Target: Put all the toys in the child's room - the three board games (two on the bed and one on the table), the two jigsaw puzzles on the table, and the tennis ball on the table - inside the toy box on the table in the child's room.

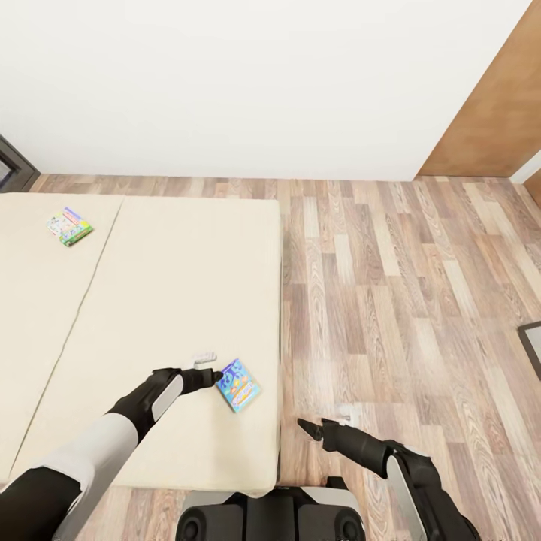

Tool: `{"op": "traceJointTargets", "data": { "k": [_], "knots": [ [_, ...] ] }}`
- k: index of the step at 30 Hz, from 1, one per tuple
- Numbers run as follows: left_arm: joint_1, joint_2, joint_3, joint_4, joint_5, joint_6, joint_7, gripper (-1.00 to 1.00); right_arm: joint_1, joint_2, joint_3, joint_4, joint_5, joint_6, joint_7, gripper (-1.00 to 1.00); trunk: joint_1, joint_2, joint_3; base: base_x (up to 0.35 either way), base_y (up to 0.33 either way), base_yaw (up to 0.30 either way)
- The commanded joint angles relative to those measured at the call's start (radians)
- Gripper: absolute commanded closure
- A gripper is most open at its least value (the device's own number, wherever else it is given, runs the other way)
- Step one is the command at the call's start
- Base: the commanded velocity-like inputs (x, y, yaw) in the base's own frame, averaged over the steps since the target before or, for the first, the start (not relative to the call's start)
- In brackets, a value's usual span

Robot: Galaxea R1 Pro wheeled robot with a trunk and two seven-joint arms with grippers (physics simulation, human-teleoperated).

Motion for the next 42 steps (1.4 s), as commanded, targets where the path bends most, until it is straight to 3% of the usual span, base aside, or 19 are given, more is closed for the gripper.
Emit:
{"op": "traceJointTargets", "data": {
  "k": [1, 6, 13, 31, 42],
  "knots": [
    [-0.002, 0.001, -0.004, -0.001, 0.002, 0.003, -0.001, -1.0, 0.0, -0.003, -0.019, 0.0, -0.005, 0.008, 0.015, -1.0, 0.0, -0.001, -0.002, 0.0, 0.0, 0.0],
    [-0.013, 0.001, -0.004, -0.001, 0.002, 0.004, 0.0, -1.0, 0.0, -0.019, -0.114, 0.0, -0.005, 0.008, 0.102, -1.0, 0.0, -0.001, -0.01, 0.0, 0.0, 0.0],
    [-0.019, 0.002, -0.004, -0.001, 0.002, 0.002, 0.0, -1.0, 0.002, -0.023, -0.171, 0.001, -0.003, 0.006, 0.17, -1.0, 0.0, -0.001, -0.02, 0.0, 0.0, 0.0],
    [-0.021, 0.001, -0.003, -0.001, 0.007, 0.001, -0.019, -1.0, 0.002, -0.024, -0.188, 0.001, -0.001, 0.004, 0.191, -1.0, 0.0, -0.001, -0.025, 0.0, 0.0, 0.0],
    [-0.021, 0.007, -0.005, -0.001, 0.007, 0.003, -0.176, -1.0, 0.002, -0.024, -0.189, 0.002, 0.0, 0.004, 0.191, -1.0, 0.0, -0.001, -0.039, 0.0, 0.0, 0.0]
  ]
}}
